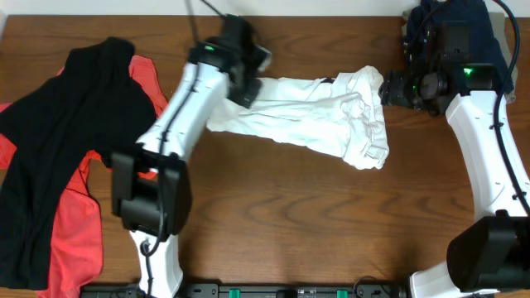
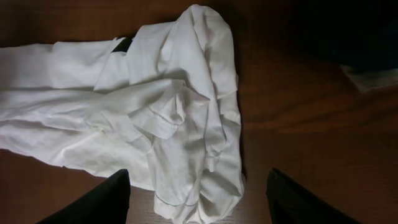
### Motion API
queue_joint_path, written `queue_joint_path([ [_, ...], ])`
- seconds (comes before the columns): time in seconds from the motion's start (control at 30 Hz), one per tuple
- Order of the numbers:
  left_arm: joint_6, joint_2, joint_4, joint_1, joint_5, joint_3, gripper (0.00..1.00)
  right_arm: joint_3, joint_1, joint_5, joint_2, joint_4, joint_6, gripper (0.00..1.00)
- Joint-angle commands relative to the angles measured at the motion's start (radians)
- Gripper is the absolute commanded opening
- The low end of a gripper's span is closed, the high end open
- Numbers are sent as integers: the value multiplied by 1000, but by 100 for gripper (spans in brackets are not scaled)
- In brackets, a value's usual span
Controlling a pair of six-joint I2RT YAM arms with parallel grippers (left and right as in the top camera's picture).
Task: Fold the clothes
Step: 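Fold the left end of the strip rightward with the left gripper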
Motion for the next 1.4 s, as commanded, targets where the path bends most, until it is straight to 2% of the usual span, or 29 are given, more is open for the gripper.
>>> queue_joint_path([
  [0.0,6,34,2,-57,14,-9,6,6,6,10,2,-4,-16,68],
  [0.23,5,88,35,-144,14,-9,6,6,6,11,2,-26,-31,68],
  [0.37,-45,90,85,-171,14,-8,7,6,6,13,2,-28,-30,68],
  [0.4,-61,90,97,-174,14,-8,24,6,5,15,2,-29,-26,68],
  [0.43,-83,90,107,-177,14,-8,45,6,5,22,2,-30,-15,68],
  [0.47,-100,90,113,-180,14,-8,71,6,5,31,2,-31,-1,68],
  [0.5,-109,90,116,-182,14,-8,88,6,5,33,2,-32,5,68],
  [0.53,-113,89,114,-183,14,-5,99,6,5,33,2,-34,5,68],
  [0.9,-126,-68,39,-140,15,82,98,-13,1,34,2,-52,57,68],
  [1.03,-114,-124,19,-90,86,82,98,-48,-14,27,8,-53,76,70],
  [1.2,-24,-107,-30,-48,224,72,98,-87,-24,-26,33,-49,65,73],
  [1.37,-11,-64,-48,-45,222,57,98,-100,-22,-40,85,-23,49,78],
])
